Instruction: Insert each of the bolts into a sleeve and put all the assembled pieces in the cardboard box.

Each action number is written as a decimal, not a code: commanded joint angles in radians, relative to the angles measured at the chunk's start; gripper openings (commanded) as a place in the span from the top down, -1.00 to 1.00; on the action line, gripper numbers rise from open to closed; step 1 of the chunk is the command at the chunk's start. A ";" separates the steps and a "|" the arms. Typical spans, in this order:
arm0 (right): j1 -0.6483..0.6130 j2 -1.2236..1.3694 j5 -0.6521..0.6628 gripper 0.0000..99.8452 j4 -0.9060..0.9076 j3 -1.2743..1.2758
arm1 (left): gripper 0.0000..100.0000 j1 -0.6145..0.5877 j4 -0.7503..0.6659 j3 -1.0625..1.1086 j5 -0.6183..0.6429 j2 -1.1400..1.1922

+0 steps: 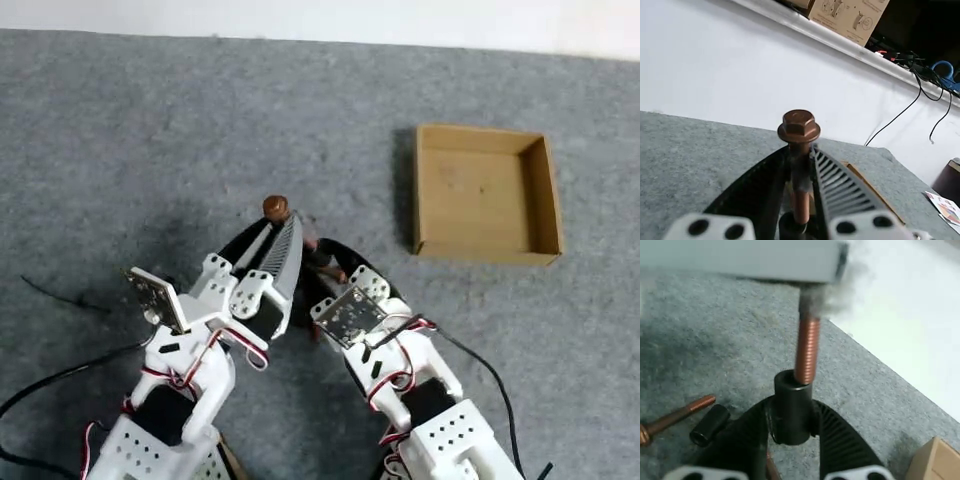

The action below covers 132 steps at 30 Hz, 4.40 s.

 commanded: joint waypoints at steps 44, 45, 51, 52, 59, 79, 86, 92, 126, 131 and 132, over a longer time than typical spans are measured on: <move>-0.002 -0.021 0.012 0.99 0.004 0.110 | 0.99 0.084 0.161 0.051 -0.002 -0.021; -0.001 -0.021 0.014 0.99 0.004 0.108 | 0.99 0.084 0.161 0.051 -0.005 -0.021; -0.001 -0.021 0.014 0.99 0.004 0.108 | 0.98 0.091 0.166 0.051 -0.068 -0.021; -0.001 -0.021 0.014 0.99 0.004 0.108 | 0.96 0.091 0.181 0.051 -0.068 -0.021; -0.001 -0.021 0.012 0.99 0.007 0.108 | 0.29 0.090 0.302 0.051 -0.063 -0.021; 0.002 -0.019 0.014 0.99 0.010 0.108 | 0.20 -0.311 0.207 0.025 0.262 -0.022; 0.122 -0.022 0.009 0.99 0.002 0.107 | 0.20 -0.311 0.207 0.033 0.261 -0.022; 0.202 -0.022 0.009 0.99 0.002 0.104 | 0.20 -0.315 0.207 0.035 0.259 -0.021; 0.720 1.434 -0.342 0.98 -0.038 -1.222 | 0.20 -0.315 0.284 0.050 0.196 -0.021; 0.720 1.435 -0.341 0.92 0.073 -1.227 | 0.20 -0.315 0.282 0.050 0.196 -0.021; 0.717 1.435 -0.341 0.87 0.096 -1.227 | 0.20 -0.315 0.282 0.050 0.196 -0.021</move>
